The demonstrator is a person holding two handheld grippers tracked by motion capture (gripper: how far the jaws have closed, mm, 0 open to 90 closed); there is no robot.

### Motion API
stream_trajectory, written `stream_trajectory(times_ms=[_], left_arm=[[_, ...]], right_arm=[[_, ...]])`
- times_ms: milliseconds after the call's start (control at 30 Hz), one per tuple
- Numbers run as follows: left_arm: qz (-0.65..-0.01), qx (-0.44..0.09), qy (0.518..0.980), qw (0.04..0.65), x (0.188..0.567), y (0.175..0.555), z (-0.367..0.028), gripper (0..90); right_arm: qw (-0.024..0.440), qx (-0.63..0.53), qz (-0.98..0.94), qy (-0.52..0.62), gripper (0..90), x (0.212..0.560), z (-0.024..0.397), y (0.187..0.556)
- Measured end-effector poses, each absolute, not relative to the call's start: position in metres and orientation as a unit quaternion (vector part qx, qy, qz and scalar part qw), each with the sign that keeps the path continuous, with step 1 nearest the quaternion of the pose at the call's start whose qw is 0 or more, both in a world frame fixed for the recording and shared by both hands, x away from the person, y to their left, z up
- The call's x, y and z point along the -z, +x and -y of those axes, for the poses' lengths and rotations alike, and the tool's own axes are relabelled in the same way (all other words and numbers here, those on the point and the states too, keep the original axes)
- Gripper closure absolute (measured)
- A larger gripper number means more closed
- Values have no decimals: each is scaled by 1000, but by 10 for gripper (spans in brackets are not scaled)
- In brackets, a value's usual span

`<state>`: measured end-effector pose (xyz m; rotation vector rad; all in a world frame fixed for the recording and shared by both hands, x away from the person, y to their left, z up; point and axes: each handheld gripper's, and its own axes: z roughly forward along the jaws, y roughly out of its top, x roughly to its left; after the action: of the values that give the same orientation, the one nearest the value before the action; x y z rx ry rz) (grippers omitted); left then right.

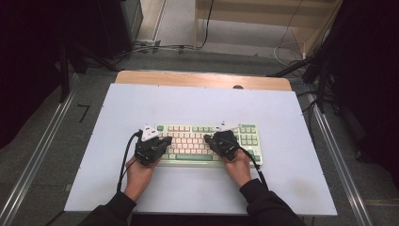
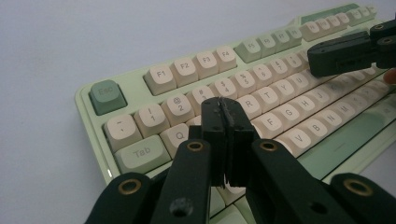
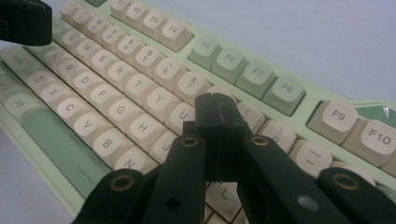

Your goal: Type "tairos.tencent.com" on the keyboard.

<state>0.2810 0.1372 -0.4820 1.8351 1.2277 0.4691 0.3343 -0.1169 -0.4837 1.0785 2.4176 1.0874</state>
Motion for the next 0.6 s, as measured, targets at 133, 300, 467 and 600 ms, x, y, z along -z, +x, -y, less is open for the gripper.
stream_trajectory(times_ms=[133, 300, 467, 600], left_arm=[[-491, -188, 735, 427, 482, 281, -137, 898], [-491, -187, 735, 428, 482, 281, -137, 898], [-490, -186, 736, 428, 482, 281, -137, 898], [-492, -184, 734, 430, 482, 281, -136, 898]], right_arm=[[140, -375, -837, 373, 872, 484, 116, 334], [131, -366, -840, 379, 872, 485, 116, 336], [136, -376, -836, 375, 871, 481, 116, 334], [138, -383, -833, 374, 872, 478, 117, 333]])
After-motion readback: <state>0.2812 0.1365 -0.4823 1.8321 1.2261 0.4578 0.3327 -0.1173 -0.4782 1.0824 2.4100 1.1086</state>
